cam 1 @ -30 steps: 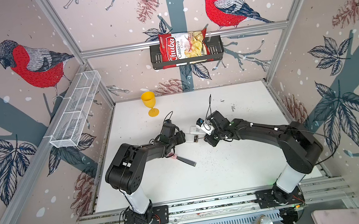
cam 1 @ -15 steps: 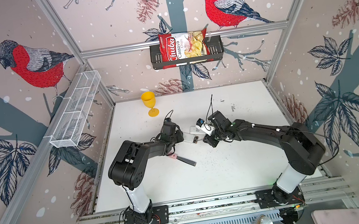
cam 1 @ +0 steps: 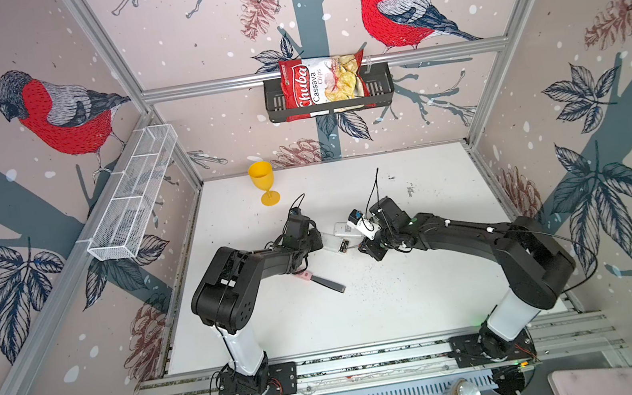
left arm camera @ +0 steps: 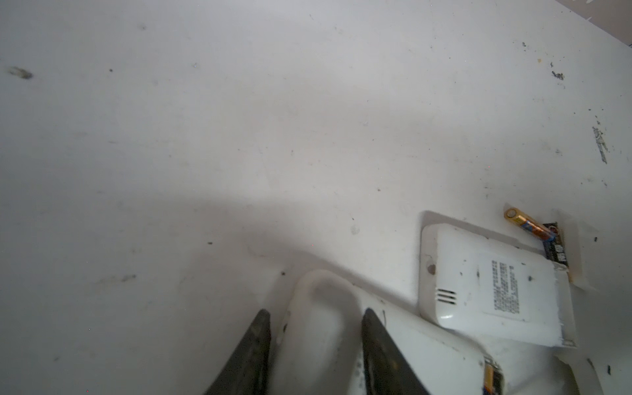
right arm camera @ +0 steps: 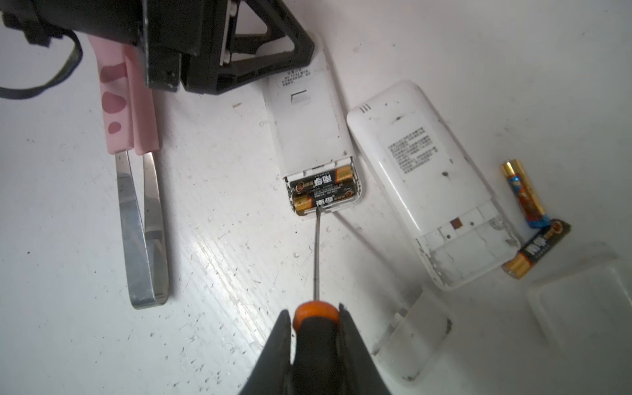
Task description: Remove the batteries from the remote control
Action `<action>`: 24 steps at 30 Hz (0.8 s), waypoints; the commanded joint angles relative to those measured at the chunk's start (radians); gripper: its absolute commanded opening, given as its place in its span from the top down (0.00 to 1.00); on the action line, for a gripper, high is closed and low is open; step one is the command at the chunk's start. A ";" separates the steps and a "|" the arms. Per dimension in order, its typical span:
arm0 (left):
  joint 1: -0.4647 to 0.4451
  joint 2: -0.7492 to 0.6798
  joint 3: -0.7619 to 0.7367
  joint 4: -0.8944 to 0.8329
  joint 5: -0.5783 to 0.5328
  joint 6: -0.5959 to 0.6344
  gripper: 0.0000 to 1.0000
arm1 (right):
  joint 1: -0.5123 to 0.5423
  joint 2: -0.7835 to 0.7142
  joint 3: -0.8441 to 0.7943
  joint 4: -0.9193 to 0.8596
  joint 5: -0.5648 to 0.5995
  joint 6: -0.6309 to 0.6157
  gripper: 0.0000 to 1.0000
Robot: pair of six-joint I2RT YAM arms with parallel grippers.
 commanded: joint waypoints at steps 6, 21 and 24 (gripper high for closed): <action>-0.002 -0.002 -0.010 -0.068 0.038 0.000 0.59 | -0.020 -0.060 -0.018 0.077 -0.038 0.017 1.00; -0.002 0.001 -0.011 -0.068 0.039 -0.001 0.60 | -0.017 -0.015 -0.026 0.043 0.003 0.003 1.00; -0.002 0.002 -0.011 -0.067 0.038 -0.001 0.61 | -0.017 -0.014 -0.026 0.042 0.004 0.002 1.00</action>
